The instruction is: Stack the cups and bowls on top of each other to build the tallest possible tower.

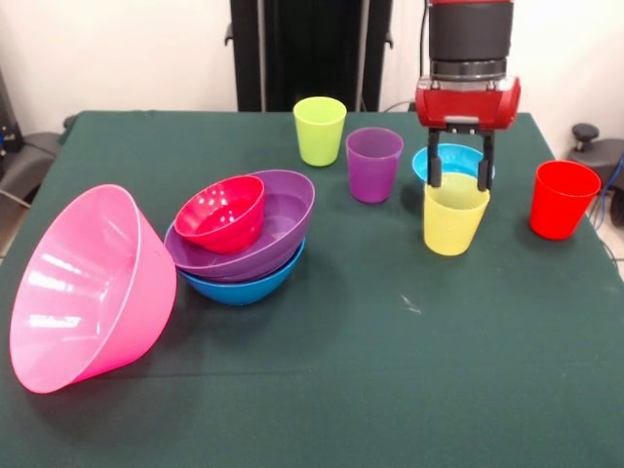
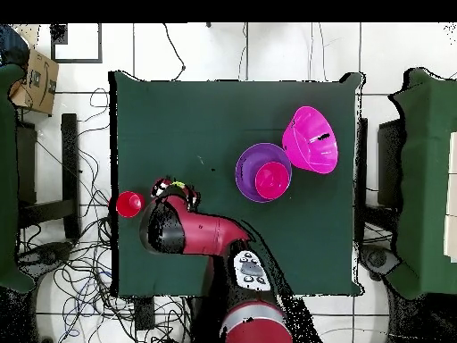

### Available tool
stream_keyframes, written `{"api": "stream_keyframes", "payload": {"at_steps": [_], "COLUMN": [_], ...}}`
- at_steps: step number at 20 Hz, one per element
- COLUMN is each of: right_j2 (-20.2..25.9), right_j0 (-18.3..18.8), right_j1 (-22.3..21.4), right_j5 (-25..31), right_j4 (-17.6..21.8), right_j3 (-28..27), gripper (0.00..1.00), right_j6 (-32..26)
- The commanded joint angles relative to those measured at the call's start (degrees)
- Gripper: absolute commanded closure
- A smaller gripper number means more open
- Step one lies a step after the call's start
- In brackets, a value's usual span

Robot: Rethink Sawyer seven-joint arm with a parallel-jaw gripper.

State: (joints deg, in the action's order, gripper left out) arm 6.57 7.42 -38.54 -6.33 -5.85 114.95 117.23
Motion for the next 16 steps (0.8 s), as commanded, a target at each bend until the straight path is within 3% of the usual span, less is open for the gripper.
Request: {"api": "stream_keyframes", "payload": {"at_steps": [1, 16], "right_j2": [1.2, 1.2], "right_j0": [-1.4, -2.1], "right_j1": [5.8, 8.3], "right_j5": [3.3, 1.2], "right_j4": [-2.4, -2.7], "right_j3": [0.3, -0.5], "gripper": [0.0, 0.0], "right_j6": [9.8, 10.5]}}
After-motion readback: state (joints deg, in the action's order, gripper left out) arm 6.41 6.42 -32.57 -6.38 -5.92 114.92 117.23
